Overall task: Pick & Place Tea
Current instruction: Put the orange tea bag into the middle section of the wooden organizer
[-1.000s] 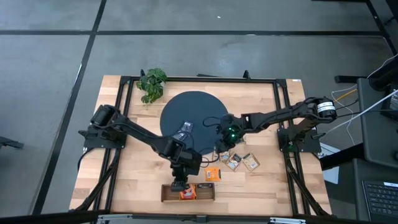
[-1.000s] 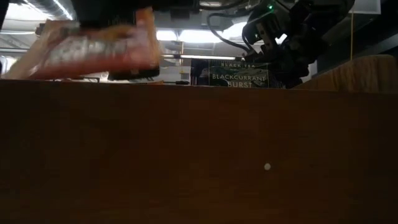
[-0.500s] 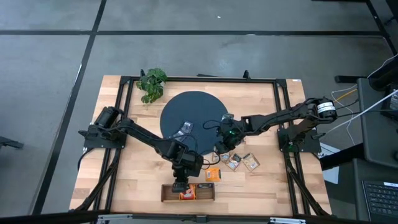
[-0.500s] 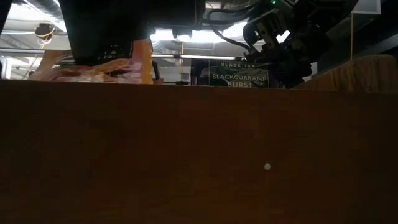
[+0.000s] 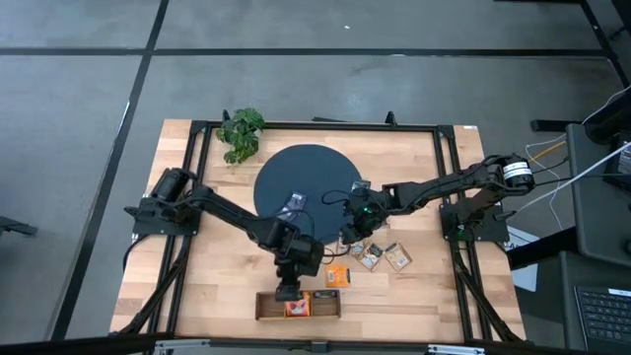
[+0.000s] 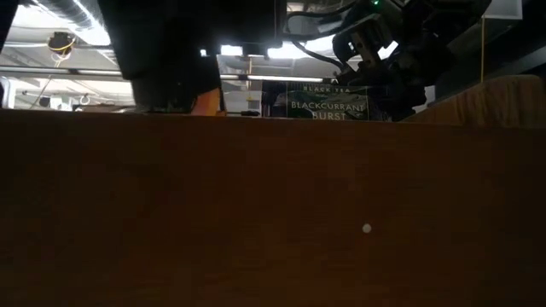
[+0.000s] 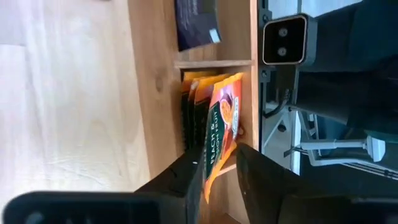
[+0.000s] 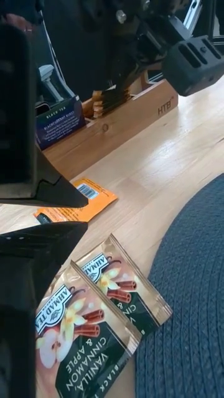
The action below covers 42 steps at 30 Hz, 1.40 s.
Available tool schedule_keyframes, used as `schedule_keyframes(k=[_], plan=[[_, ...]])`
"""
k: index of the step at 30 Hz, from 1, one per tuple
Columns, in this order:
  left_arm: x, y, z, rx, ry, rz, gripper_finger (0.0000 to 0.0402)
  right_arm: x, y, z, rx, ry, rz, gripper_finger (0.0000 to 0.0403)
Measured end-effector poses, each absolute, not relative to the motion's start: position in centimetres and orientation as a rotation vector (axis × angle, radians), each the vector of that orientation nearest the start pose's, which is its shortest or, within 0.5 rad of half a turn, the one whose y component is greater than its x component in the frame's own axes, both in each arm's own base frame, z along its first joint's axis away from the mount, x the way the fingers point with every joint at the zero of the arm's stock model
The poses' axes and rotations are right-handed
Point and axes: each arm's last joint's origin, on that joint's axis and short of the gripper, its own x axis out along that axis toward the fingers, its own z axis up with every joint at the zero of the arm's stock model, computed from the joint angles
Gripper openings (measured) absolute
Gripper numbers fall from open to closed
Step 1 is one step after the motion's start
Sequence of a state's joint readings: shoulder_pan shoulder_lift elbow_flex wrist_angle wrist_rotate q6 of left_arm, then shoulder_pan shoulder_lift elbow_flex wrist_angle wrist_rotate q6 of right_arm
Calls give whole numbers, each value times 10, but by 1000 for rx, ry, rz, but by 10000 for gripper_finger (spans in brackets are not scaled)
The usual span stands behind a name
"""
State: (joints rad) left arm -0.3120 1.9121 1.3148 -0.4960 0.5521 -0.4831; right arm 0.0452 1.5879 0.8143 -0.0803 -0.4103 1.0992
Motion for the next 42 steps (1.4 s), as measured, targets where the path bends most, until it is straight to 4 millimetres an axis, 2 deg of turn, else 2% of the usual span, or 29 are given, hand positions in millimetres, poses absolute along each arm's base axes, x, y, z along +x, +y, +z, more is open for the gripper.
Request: schedule_keyframes(k=[9, 18, 24, 28, 31, 34, 38, 42], plan=[[366, -123, 191, -570, 1256, -557, 96, 303, 25, 168, 1161, 1005, -82, 51], [356, -90, 247, -537, 1059, -463, 88, 303, 30, 168, 1086, 985, -83, 51], [347, -89, 266, -492, 985, -408, 88, 292, 54, 184, 1037, 996, -20, 51], [346, -94, 268, -450, 961, -373, 88, 278, 74, 196, 1004, 987, -55, 51], [346, -96, 268, -425, 947, -333, 88, 271, 92, 197, 1019, 980, -102, 51], [347, -95, 267, -394, 931, -270, 88, 270, 108, 193, 1058, 967, -132, 51], [349, -91, 266, -362, 907, -183, 88, 276, 125, 176, 1084, 980, -147, 51], [351, -82, 266, -362, 895, -138, 88, 286, 133, 154, 1098, 988, -154, 51]])
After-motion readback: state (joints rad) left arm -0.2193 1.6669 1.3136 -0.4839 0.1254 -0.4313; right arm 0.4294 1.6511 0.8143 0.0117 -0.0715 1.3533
